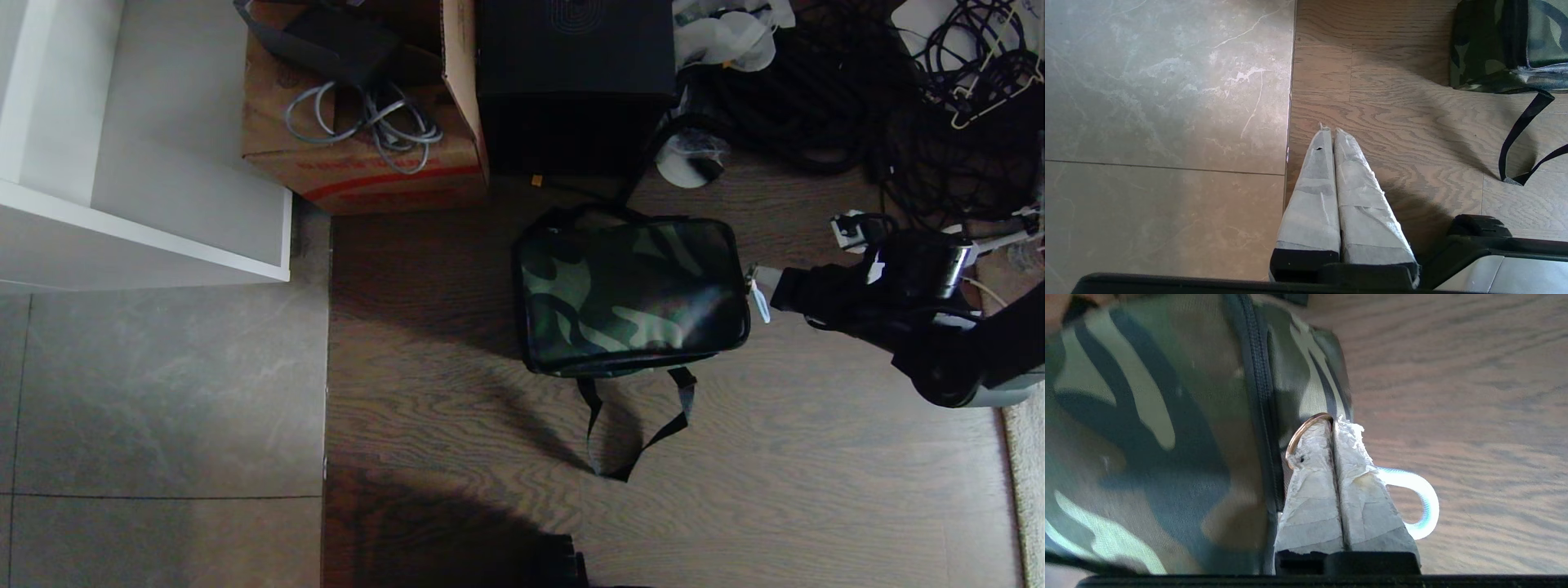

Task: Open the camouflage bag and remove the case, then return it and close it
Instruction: Open the top of the storage box

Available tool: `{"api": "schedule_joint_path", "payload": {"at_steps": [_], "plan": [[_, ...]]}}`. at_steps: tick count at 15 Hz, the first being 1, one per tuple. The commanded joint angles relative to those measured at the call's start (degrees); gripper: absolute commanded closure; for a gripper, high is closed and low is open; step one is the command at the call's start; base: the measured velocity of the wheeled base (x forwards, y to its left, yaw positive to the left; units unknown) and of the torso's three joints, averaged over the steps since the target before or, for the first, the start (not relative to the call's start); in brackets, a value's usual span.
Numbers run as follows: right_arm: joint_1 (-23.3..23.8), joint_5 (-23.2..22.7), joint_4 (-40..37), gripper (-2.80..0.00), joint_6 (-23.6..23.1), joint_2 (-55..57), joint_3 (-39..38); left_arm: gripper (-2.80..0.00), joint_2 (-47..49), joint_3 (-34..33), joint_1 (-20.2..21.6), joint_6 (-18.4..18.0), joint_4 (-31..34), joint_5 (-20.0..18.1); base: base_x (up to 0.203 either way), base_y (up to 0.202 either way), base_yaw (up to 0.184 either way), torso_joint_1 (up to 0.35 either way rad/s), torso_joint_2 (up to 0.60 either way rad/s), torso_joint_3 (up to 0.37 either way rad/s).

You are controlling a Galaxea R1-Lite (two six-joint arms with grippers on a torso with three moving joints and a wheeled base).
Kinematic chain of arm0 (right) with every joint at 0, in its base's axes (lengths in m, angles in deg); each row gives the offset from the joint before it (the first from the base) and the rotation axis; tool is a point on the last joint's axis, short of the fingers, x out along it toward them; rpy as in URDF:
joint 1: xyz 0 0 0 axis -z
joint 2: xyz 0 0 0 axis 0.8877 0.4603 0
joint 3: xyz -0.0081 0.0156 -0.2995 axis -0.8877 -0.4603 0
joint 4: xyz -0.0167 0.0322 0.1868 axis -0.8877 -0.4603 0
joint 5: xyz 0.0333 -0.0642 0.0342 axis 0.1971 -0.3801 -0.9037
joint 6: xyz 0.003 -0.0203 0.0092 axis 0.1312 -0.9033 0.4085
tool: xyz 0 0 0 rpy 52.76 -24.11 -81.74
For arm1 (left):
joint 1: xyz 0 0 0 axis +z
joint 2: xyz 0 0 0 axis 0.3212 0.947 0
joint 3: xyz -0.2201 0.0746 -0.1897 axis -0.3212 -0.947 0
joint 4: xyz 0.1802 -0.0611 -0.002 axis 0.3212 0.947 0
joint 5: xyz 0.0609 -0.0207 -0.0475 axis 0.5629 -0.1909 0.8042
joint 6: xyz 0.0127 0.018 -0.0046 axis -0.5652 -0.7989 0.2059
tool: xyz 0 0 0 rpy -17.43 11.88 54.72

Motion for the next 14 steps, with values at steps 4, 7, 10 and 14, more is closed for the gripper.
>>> {"api": "schedule_joint_path", "payload": {"at_steps": [4,7,10,14], "plan": [[-1.8,-0.1,0.2,0.00,3.2,1.5,3.6,0.00,0.0,-0.5,0.0,0.0,0.0,0.0,0.000,0.000,0.000,0.000,0.00,0.000],[-3.0,-0.2,0.2,0.00,3.7,1.4,3.8,0.00,0.0,-0.5,0.0,0.0,0.0,0.0,0.000,0.000,0.000,0.000,0.00,0.000],[-3.5,-0.1,0.3,0.00,5.0,1.5,6.6,0.00,0.0,-0.5,0.0,0.0,0.0,0.0,0.000,0.000,0.000,0.000,0.00,0.000],[-3.6,-0.1,0.4,0.00,4.9,1.7,8.6,0.00,0.0,-0.5,0.0,0.0,0.0,0.0,0.000,0.000,0.000,0.000,0.00,0.000]]}}
